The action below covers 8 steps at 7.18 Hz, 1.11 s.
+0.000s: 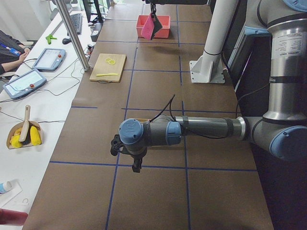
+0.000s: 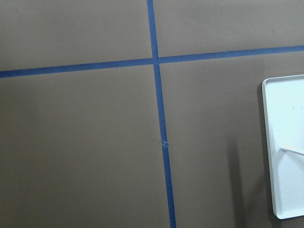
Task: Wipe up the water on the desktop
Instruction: 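Lift the towel and carry it into the pink bin with the right gripper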
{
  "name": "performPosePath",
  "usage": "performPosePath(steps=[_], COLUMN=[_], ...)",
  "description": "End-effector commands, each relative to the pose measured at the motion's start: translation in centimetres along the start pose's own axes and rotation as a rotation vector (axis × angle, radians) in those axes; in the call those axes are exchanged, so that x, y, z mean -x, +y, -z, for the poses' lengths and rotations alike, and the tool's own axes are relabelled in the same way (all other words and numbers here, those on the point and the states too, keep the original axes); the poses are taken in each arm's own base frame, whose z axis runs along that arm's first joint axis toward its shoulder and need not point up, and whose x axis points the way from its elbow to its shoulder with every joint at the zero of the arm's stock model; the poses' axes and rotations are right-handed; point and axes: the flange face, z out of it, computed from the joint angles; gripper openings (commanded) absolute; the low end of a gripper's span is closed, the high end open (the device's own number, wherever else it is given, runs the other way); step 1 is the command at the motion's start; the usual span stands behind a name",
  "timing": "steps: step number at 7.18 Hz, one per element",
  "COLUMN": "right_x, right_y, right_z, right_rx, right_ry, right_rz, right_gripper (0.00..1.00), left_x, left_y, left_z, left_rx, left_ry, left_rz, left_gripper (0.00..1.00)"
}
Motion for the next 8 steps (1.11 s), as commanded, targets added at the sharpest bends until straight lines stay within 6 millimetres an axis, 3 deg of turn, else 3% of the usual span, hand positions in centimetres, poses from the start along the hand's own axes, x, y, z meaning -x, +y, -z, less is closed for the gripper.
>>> performPosePath(steps=[1,3,5,6,7,8], right_x=[-12.3,-17.7,-18.5,-18.3,-18.3,-18.3], right_y=[4.0,8.3,8.6,8.1,7.9,7.7], right_z=[1.1,-0.6,-1.3,-1.2,-1.2,-1.4], right_rx=[0.028,0.090,0.108,0.103,0.100,0.103], right_ry=[-0.014,0.013,0.017,0.015,0.015,0.014], right_rz=[0.003,-0.008,-0.036,-0.033,-0.047,-0.049], right_gripper=[0.00,0.00,0.01,0.27,0.99,1.00], left_x=[-0.2,-0.3,-0.3,-0.5,-0.4,-0.5], left_y=[-0.1,-0.1,-0.2,-0.2,-0.2,-0.2], left_z=[0.1,0.2,0.2,0.4,0.3,0.4], left_rx=[-0.003,-0.004,-0.005,-0.008,-0.007,-0.008], left_ry=[-0.001,-0.001,-0.001,-0.002,-0.001,-0.002], left_rz=[0.004,0.005,0.004,0.001,0.003,0.001], left_gripper=[1.00,1.00,1.00,1.00,1.00,1.00])
